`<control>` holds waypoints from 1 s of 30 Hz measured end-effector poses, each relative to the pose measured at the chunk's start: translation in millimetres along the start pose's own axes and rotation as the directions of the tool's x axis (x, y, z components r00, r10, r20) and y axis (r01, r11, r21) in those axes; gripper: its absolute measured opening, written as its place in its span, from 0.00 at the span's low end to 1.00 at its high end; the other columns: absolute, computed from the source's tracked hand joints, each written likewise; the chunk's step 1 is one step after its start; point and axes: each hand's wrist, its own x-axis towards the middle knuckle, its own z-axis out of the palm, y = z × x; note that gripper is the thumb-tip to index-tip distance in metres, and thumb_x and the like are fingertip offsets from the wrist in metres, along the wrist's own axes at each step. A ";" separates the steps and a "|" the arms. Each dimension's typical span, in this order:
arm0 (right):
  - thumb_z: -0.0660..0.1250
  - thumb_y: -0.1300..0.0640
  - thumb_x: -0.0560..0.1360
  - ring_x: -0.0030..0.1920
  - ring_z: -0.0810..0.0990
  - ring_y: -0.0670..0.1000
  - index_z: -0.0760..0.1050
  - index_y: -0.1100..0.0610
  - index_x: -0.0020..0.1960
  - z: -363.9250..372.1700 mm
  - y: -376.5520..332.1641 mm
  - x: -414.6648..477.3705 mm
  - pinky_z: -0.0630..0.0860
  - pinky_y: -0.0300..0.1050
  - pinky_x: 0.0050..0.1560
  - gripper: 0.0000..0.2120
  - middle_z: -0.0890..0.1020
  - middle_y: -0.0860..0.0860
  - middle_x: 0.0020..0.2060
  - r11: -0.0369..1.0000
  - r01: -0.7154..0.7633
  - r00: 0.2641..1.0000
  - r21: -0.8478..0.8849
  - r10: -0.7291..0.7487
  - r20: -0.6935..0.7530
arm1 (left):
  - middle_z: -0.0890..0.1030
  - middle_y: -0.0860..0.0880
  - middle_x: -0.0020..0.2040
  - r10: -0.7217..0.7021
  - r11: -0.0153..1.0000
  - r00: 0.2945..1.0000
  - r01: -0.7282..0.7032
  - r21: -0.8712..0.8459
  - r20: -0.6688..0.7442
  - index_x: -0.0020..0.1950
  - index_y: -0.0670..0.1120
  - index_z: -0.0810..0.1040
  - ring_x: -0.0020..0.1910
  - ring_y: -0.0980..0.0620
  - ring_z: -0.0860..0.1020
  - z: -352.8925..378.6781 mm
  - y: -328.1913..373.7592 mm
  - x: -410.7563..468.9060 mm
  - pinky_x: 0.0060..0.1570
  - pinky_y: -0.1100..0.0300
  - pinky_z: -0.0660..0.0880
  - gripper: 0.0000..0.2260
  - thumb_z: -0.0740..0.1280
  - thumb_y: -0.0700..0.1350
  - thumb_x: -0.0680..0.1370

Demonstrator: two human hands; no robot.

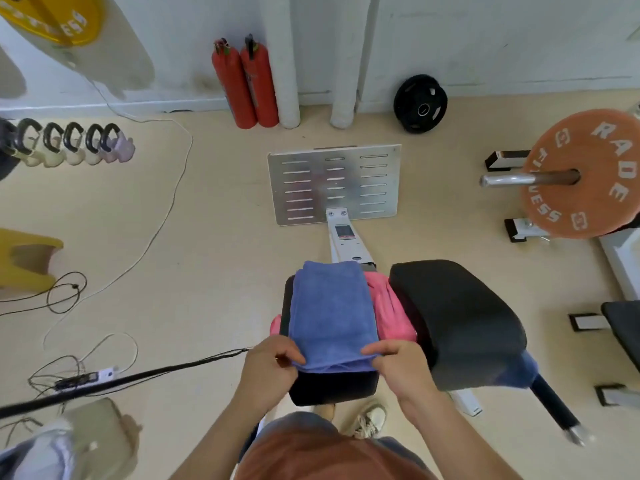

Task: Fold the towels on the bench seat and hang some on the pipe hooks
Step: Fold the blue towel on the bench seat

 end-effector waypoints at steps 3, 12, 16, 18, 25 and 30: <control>0.62 0.74 0.69 0.34 0.75 0.47 0.82 0.55 0.35 -1.0 22.3 -2.3 0.69 0.34 0.31 0.18 0.81 0.50 0.35 1.000 -0.005 1.000 -0.024 0.005 0.018 | 0.81 0.58 0.38 -0.010 0.999 1.000 0.010 0.045 0.001 0.30 0.56 0.80 0.39 0.57 0.78 9.6 -10.2 -15.8 0.40 0.69 0.71 0.25 0.63 0.24 0.60; 0.62 0.71 0.69 0.35 0.78 0.47 0.84 0.53 0.38 -0.9 76.5 -21.7 0.69 0.28 0.32 0.17 0.83 0.47 0.39 0.978 0.100 0.993 -0.185 -0.085 0.087 | 0.79 0.54 0.36 -0.157 0.974 0.987 0.151 0.166 0.023 0.28 0.56 0.77 0.39 0.56 0.78 28.9 -27.4 -57.0 0.41 0.71 0.72 0.24 0.61 0.25 0.63; 0.63 0.66 0.70 0.49 0.78 0.45 0.80 0.47 0.42 -2.7 89.4 -31.6 0.69 0.31 0.44 0.15 0.80 0.43 0.46 0.911 0.171 0.961 -0.376 -0.070 0.268 | 0.80 0.55 0.47 -0.206 0.886 0.968 0.122 0.448 0.144 0.37 0.53 0.80 0.46 0.54 0.78 26.5 -24.8 -66.9 0.47 0.65 0.74 0.17 0.60 0.32 0.68; 0.63 0.64 0.70 0.51 0.77 0.45 0.80 0.44 0.44 -6.8 85.1 -29.7 0.70 0.34 0.49 0.15 0.77 0.41 0.48 0.816 0.259 0.953 -0.517 -0.131 0.272 | 0.80 0.54 0.51 -0.216 0.822 0.974 0.144 0.552 0.069 0.46 0.52 0.82 0.50 0.51 0.78 21.2 -14.7 -60.8 0.48 0.65 0.72 0.15 0.60 0.37 0.73; 0.63 0.63 0.74 0.53 0.75 0.48 0.78 0.54 0.57 2.6 13.6 5.2 0.71 0.40 0.55 0.13 0.78 0.48 0.52 0.721 0.486 0.869 -0.493 -0.456 0.191 | 0.81 0.52 0.47 -0.136 0.958 0.957 0.192 0.211 -0.256 0.48 0.48 0.80 0.47 0.50 0.78 -8.0 28.7 39.1 0.42 0.62 0.69 0.07 0.62 0.42 0.76; 0.60 0.56 0.79 0.34 0.73 0.47 0.72 0.57 0.65 26.3 -27.8 52.3 0.71 0.42 0.34 0.16 0.77 0.47 0.38 0.857 0.346 0.938 -0.382 -0.318 0.136 | 0.74 0.50 0.36 -0.314 0.924 0.943 0.330 0.195 -0.108 0.36 0.50 0.73 0.39 0.47 0.72 1.8 22.5 112.3 0.35 0.62 0.66 0.09 0.63 0.46 0.76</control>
